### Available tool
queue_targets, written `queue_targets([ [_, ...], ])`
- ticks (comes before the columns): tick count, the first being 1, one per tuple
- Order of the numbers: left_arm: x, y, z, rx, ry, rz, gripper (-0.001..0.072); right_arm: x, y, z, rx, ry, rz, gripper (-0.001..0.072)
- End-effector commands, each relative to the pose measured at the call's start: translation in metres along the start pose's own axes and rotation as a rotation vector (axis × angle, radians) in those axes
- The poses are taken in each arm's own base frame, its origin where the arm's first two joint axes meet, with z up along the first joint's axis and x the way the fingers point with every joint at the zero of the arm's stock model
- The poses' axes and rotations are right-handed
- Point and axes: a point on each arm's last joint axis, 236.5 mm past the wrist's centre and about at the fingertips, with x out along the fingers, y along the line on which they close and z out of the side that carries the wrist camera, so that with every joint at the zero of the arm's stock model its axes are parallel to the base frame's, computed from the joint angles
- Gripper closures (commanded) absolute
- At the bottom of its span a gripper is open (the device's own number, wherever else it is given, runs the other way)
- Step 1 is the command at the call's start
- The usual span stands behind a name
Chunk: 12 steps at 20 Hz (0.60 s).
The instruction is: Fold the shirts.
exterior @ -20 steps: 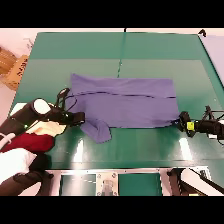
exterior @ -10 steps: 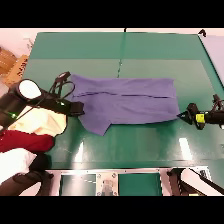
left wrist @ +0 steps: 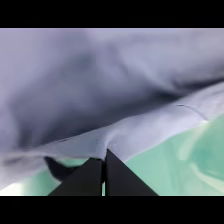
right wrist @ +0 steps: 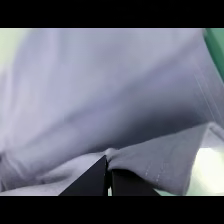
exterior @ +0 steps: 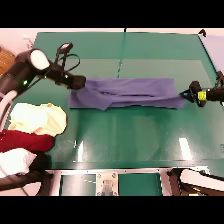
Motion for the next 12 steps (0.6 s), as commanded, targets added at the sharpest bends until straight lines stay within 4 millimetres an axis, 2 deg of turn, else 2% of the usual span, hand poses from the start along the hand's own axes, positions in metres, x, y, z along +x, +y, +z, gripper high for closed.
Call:
queue_targets([
  [1,0.023,0.022,0.044,0.037,-0.031,0.078,0.0689,0.028,0.015,0.037,0.000,-0.010,0.038,0.0698],
  [4,0.057,0.033,0.064,0.035,-0.040,0.086,0.0688,0.062,0.016,0.059,-0.011,0.005,0.043,0.0698],
  [8,0.100,0.047,0.092,0.044,-0.148,0.094,0.0674,0.105,0.010,0.093,0.003,-0.042,0.044,0.0682],
  [9,0.107,0.051,0.100,0.040,-0.187,0.098,0.0418,0.112,0.009,0.103,0.012,-0.066,0.051,0.0681],
  [10,0.111,0.052,0.107,0.030,-0.218,0.097,0.0170,0.116,0.010,0.112,0.018,-0.091,0.059,0.0581],
  [11,0.110,0.053,0.112,0.033,-0.242,0.102,0.0157,0.116,0.011,0.119,0.014,-0.107,0.062,0.0384],
  [12,0.106,0.057,0.117,0.036,-0.258,0.110,0.0161,0.107,0.014,0.129,-0.027,-0.131,0.068,0.0296],
])
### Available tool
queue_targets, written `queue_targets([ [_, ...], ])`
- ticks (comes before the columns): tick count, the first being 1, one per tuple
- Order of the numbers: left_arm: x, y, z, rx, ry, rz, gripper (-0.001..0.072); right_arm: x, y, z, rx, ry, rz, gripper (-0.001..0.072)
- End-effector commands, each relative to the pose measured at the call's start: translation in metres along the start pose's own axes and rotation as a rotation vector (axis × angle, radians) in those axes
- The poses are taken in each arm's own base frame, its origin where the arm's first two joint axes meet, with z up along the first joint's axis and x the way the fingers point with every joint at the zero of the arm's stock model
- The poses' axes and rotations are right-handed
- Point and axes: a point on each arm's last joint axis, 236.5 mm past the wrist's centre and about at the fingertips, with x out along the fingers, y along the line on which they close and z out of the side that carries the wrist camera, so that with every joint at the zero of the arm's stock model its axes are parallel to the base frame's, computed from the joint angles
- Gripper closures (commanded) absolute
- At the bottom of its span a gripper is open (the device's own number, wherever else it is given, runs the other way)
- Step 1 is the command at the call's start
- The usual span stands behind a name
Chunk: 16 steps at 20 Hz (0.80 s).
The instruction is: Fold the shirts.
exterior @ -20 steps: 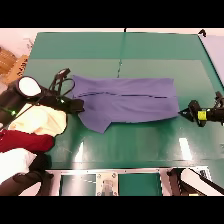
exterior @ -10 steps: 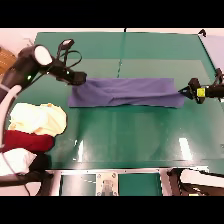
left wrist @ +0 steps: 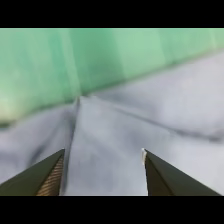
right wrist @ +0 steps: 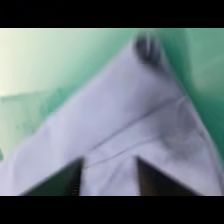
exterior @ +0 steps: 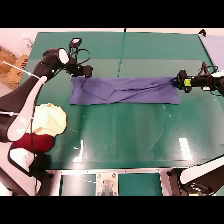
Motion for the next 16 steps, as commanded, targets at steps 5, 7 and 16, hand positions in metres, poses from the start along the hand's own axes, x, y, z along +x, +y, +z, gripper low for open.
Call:
queue_targets([
  [5,-0.026,0.056,0.017,-0.109,0.023,0.051,0.0162,-0.052,-0.013,0.041,-0.137,0.014,0.030,0.0287],
  [7,-0.029,0.065,-0.003,-0.125,0.112,0.058,0.0163,-0.061,-0.041,0.037,-0.127,0.051,-0.022,0.0261],
  [16,-0.033,0.020,-0.021,-0.162,0.200,-0.122,0.0687,0.002,-0.088,-0.007,-0.085,0.244,-0.049,0.0238],
])
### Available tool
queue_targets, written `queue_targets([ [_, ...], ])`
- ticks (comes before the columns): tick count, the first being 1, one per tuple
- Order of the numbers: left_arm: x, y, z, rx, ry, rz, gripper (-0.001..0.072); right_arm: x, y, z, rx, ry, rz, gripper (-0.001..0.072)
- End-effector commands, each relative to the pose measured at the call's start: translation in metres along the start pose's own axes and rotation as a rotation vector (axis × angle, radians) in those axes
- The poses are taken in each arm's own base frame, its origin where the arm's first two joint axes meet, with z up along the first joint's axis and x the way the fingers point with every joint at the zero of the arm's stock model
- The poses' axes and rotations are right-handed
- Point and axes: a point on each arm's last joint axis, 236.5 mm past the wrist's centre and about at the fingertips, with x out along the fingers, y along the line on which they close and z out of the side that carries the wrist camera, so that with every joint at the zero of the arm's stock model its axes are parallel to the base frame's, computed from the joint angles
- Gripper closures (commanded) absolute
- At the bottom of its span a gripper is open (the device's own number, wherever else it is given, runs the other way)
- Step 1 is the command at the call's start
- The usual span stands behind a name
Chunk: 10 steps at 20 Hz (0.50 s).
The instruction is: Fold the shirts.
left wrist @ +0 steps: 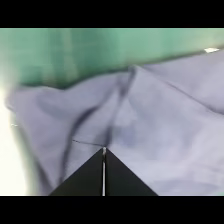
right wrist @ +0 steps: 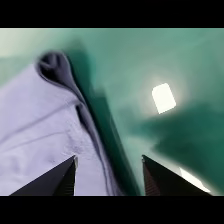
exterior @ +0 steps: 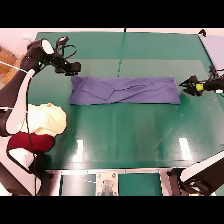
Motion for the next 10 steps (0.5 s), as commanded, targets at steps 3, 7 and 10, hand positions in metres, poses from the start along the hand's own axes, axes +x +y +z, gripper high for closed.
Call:
queue_targets([
  [3,0.001,-0.036,-0.001,-0.034,0.008,-0.134,0.0687,0.050,0.008,-0.029,0.000,0.126,0.074,0.0350],
  [7,0.025,-0.085,0.001,0.044,-0.036,-0.166,0.0687,0.052,0.036,-0.033,-0.034,0.159,0.130,0.0699],
  [10,0.066,-0.138,-0.017,0.090,-0.019,-0.221,0.0687,0.013,0.072,-0.026,-0.139,0.175,0.168,0.0700],
])
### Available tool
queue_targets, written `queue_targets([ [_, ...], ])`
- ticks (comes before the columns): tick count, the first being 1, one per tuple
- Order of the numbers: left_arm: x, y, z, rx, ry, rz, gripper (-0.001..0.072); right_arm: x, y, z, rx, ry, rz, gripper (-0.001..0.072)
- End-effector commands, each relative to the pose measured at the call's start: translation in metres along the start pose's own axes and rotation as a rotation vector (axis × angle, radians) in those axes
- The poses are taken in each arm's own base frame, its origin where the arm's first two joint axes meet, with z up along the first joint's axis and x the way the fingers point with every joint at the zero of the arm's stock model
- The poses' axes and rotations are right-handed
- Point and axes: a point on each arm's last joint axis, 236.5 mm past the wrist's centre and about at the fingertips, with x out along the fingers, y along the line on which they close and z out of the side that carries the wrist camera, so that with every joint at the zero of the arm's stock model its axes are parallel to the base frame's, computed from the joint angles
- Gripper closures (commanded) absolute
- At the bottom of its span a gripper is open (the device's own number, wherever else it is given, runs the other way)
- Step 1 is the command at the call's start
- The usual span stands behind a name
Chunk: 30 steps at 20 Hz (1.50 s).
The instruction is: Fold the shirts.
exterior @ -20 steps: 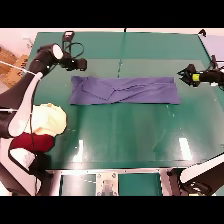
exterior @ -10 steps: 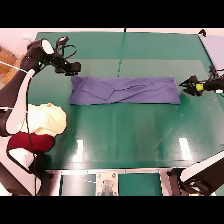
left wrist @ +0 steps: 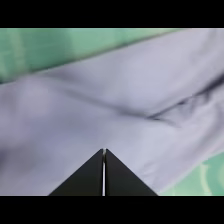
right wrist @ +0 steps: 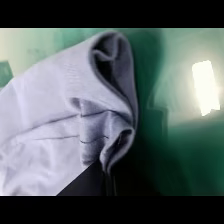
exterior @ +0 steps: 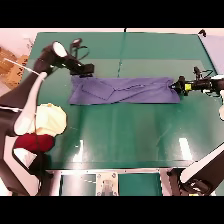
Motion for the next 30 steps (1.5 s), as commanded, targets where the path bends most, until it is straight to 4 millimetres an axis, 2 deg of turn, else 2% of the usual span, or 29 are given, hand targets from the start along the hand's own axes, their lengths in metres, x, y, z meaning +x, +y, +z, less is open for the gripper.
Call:
queue_targets([
  [1,0.051,-0.055,-0.011,0.036,-0.015,-0.078,0.0687,-0.040,0.058,0.001,-0.113,0.027,0.071,0.0700],
  [3,0.080,-0.087,-0.018,0.040,-0.038,-0.134,0.0687,-0.072,0.096,-0.003,-0.192,0.025,0.078,0.0700],
  [6,0.113,-0.135,-0.026,0.017,-0.090,-0.219,0.0687,-0.112,0.158,-0.018,-0.280,0.000,0.108,0.0700],
  [8,0.130,-0.157,-0.032,0.008,-0.110,-0.256,0.0687,-0.128,0.195,-0.033,-0.333,-0.015,0.129,0.0700],
  [11,0.155,-0.188,-0.042,-0.033,-0.101,-0.329,0.0687,-0.141,0.234,-0.052,-0.421,-0.034,0.131,0.0699],
  [14,0.171,-0.209,-0.049,-0.047,-0.079,-0.383,0.0687,-0.145,0.255,-0.063,-0.467,-0.043,0.135,0.0700],
  [16,0.172,-0.210,-0.053,-0.055,-0.062,-0.392,0.0687,-0.146,0.255,-0.064,-0.469,-0.045,0.134,0.0699],
  [18,0.164,-0.207,-0.050,-0.035,-0.050,-0.397,0.0686,-0.145,0.256,-0.064,-0.461,-0.041,0.135,0.0699],
  [20,0.140,-0.195,-0.036,0.011,-0.046,-0.403,0.0687,-0.143,0.259,-0.066,-0.453,-0.034,0.138,0.0699],
  [21,0.120,-0.185,-0.026,0.040,-0.046,-0.401,0.0687,-0.141,0.261,-0.067,-0.445,-0.030,0.140,0.0699],
  [22,0.099,-0.172,-0.014,0.069,-0.047,-0.394,0.0687,-0.138,0.265,-0.070,-0.439,-0.023,0.143,0.0699],
  [25,0.017,-0.111,0.017,0.117,-0.044,-0.314,0.0687,-0.119,0.287,-0.080,-0.448,-0.001,0.161,0.0699],
  [27,-0.040,-0.073,0.031,0.105,-0.053,-0.278,0.0687,-0.095,0.317,-0.095,-0.474,0.019,0.184,0.0699],
  [30,-0.107,-0.022,0.048,0.060,-0.108,-0.231,0.0686,-0.043,0.375,-0.117,-0.521,-0.001,0.223,0.0699],
])
